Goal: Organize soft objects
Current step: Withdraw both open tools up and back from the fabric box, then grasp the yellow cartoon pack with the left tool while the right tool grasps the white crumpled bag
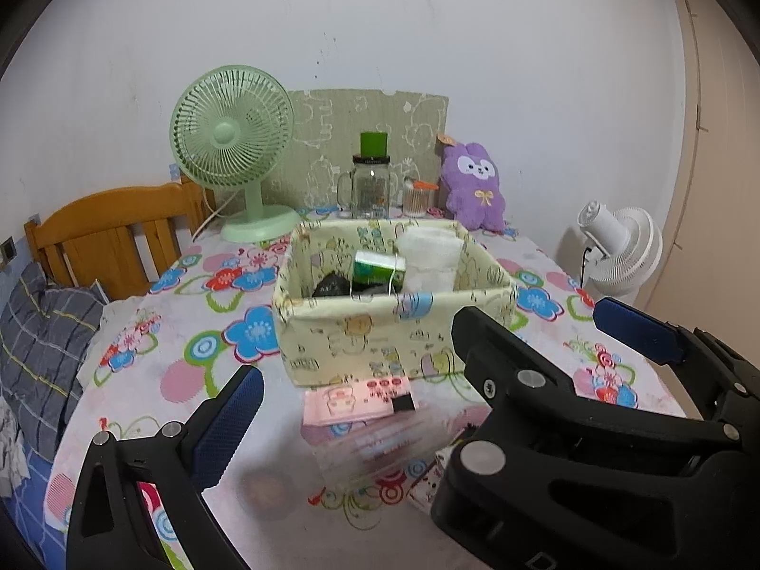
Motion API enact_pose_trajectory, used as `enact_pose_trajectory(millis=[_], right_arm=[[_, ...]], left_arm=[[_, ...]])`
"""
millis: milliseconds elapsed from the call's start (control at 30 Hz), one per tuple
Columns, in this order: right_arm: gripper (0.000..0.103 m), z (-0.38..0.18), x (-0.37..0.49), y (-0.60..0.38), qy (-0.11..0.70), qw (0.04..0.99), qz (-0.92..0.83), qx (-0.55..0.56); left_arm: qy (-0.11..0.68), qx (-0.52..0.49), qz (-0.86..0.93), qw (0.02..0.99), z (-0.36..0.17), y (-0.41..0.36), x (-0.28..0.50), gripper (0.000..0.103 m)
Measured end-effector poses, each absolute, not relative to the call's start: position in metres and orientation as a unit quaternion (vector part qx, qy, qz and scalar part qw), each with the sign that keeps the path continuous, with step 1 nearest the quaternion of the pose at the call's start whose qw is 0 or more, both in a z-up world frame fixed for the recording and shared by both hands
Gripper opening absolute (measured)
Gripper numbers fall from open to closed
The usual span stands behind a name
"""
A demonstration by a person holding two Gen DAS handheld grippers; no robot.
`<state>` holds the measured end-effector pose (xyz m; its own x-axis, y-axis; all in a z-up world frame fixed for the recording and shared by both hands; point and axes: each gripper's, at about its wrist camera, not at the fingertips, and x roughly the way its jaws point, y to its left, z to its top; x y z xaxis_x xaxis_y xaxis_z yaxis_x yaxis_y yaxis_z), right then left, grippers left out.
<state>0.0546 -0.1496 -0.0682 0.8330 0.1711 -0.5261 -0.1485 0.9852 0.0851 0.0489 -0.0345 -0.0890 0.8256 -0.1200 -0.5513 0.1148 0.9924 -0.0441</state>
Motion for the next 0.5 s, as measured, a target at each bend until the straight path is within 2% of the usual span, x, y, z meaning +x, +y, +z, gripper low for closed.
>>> enact_pose_trajectory(millis=[500], right_arm=[[0.092, -0.113, 0.052, -0.154, 0.312, 0.947, 0.073, 0.028]], left_arm=[[0.318, 0.004, -0.061, 0.946, -0.128, -0.038, 0.046, 0.103]])
